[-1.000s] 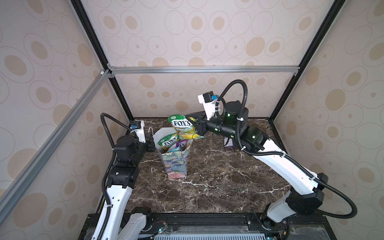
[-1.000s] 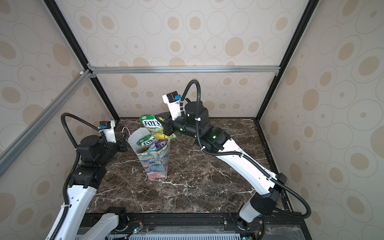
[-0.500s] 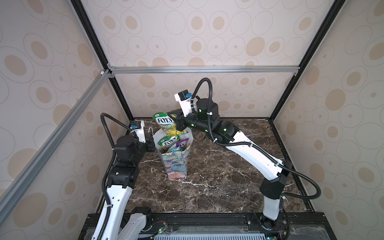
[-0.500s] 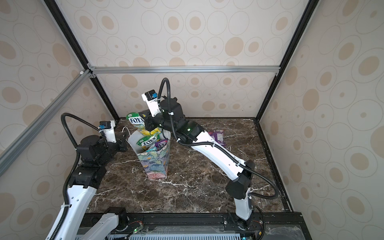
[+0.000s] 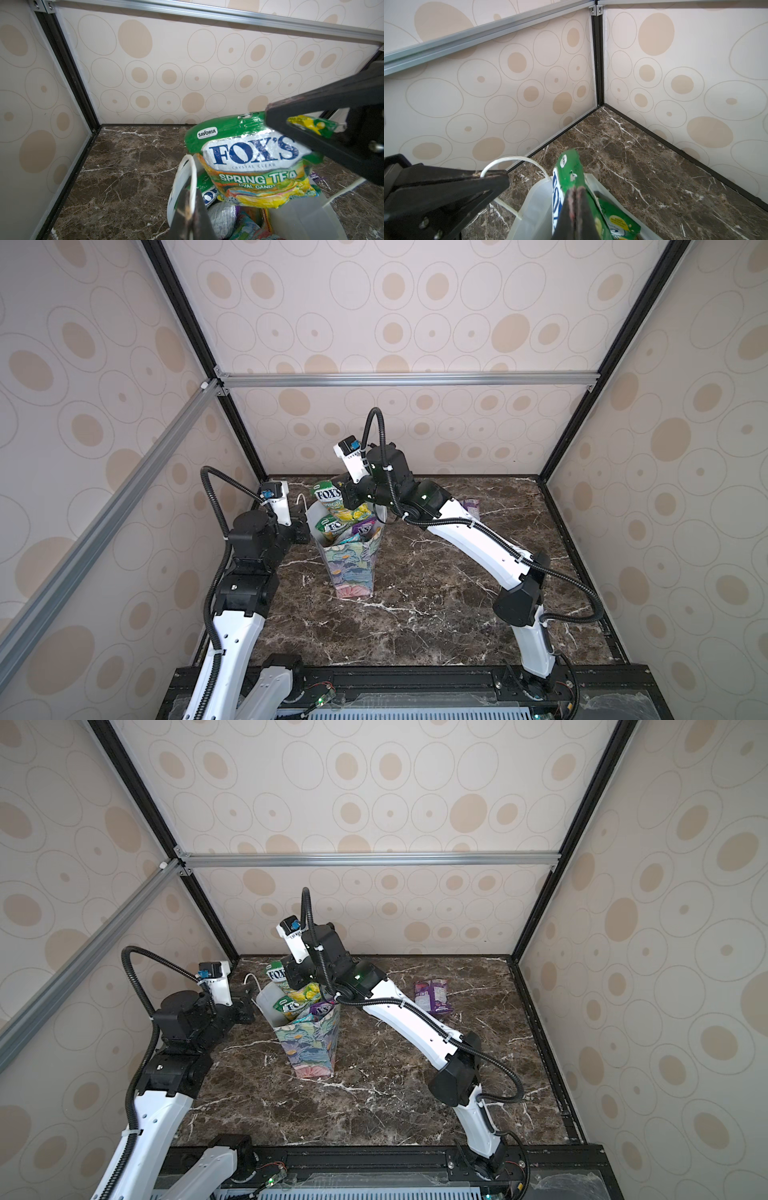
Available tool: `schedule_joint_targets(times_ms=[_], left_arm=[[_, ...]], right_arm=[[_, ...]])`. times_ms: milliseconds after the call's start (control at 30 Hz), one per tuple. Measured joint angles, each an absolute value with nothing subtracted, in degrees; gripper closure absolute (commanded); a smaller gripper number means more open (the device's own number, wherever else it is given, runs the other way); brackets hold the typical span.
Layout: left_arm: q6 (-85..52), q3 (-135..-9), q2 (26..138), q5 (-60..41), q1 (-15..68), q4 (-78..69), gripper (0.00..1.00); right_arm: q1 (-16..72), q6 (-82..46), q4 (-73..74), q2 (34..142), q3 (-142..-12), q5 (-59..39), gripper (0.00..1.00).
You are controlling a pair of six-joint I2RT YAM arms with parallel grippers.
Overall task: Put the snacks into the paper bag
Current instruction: 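Lower the green bag into the white bag with the right gripper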
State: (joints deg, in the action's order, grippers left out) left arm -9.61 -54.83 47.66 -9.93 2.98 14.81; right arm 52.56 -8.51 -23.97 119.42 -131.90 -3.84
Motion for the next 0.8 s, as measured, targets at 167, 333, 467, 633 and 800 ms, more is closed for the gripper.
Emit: schedule_joint_targets(times_ms=[167,333,467,633,800], left_arm=[[-9.6,-54.8,47.7,-9.9,3.0,14.9,0.94],[-9.6,-54.8,47.7,-9.9,3.0,15.2,0.94],[-9.6,-54.8,47.7,-9.9,3.0,15.0,0.94],[-9.6,-54.8,47.7,-9.7,3.0,15.1,0.94],[-9.6,-54.8,47.6,-9.6,3.0,15.1,0.94]], right_arm=[[52.3,-10.1,-22.2,119.0,-125.4,-4.3,1.00],[52.1,-12.8,-18.8,117.7,-119.8,-5.7,1.00],[52.1,-14.7,-18.4,116.4,-119.5,-7.7,1.00],[52.2,-16.9,-19.1,115.0,-119.5,-10.3,1.00],[52.2,-19.5,-18.2,110.6,-115.2,-11.2,1.00]])
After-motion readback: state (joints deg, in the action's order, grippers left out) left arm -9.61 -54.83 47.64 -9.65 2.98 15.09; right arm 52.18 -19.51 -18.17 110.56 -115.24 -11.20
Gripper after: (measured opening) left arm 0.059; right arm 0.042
